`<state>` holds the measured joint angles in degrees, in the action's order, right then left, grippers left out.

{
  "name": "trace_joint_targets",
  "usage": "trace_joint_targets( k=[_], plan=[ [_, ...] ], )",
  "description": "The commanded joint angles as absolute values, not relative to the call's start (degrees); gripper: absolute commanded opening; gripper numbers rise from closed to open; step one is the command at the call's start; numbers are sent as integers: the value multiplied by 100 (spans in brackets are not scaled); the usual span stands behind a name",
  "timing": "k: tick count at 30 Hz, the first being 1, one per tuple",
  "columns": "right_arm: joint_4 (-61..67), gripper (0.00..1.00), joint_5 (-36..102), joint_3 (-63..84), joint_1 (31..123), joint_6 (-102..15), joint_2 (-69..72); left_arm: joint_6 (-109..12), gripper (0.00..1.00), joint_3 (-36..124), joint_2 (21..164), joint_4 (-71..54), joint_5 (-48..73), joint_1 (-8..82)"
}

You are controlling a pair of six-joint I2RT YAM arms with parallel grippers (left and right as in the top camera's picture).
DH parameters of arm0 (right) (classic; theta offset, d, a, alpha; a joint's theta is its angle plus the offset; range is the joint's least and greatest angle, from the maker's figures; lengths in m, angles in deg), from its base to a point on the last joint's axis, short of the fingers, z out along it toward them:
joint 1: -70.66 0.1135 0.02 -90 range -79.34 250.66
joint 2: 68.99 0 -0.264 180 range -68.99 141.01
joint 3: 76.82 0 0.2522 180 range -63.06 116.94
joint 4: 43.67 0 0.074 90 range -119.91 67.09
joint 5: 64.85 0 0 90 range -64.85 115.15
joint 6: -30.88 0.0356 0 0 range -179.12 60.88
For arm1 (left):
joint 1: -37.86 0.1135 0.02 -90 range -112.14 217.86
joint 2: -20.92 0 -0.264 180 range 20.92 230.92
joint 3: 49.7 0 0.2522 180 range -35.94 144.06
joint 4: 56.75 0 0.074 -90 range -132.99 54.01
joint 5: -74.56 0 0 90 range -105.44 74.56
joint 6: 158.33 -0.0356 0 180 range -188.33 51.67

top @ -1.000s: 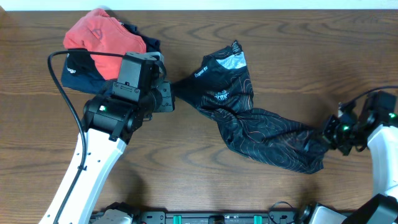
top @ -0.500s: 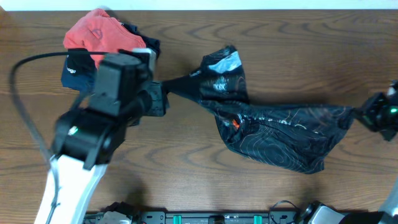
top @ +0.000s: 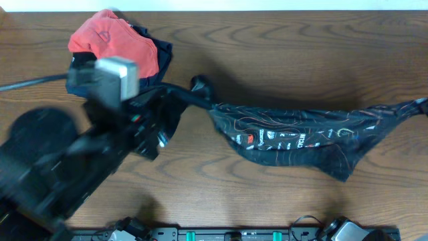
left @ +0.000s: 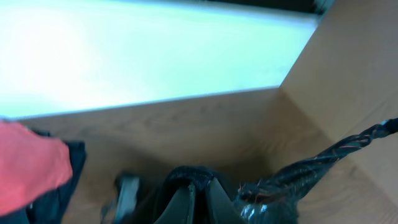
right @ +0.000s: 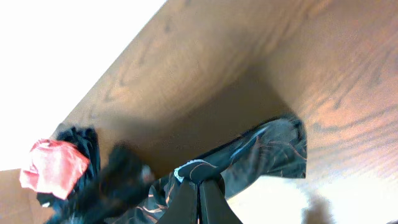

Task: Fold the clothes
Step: 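Lift and stretch the jersey between both grippers, spreading it rightward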

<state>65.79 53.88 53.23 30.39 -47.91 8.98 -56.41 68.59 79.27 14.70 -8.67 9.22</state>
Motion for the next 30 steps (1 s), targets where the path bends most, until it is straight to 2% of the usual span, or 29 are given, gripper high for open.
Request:
trace_joint_targets(
  k=[1,7,20,25,30],
  plan=[
    [6713,1,5500,5942,2945,-4848,798,-5717,6,7259,7785,1457,-1171,900],
    [6649,1,5274,6128,2947,-4785,837,-5741,6,7371,8005,1444,-1772,902],
    [5819,1,5629,6123,3098,-4700,1821,-6233,6,7375,10086,1013,-2002,922],
    [5576,1,6105,6270,3059,-4652,1762,-6281,6,7596,9933,913,-1999,916],
    [5994,1,6190,6897,2843,-4472,1427,-6340,6,8000,9341,1125,-1991,900]
  ],
)
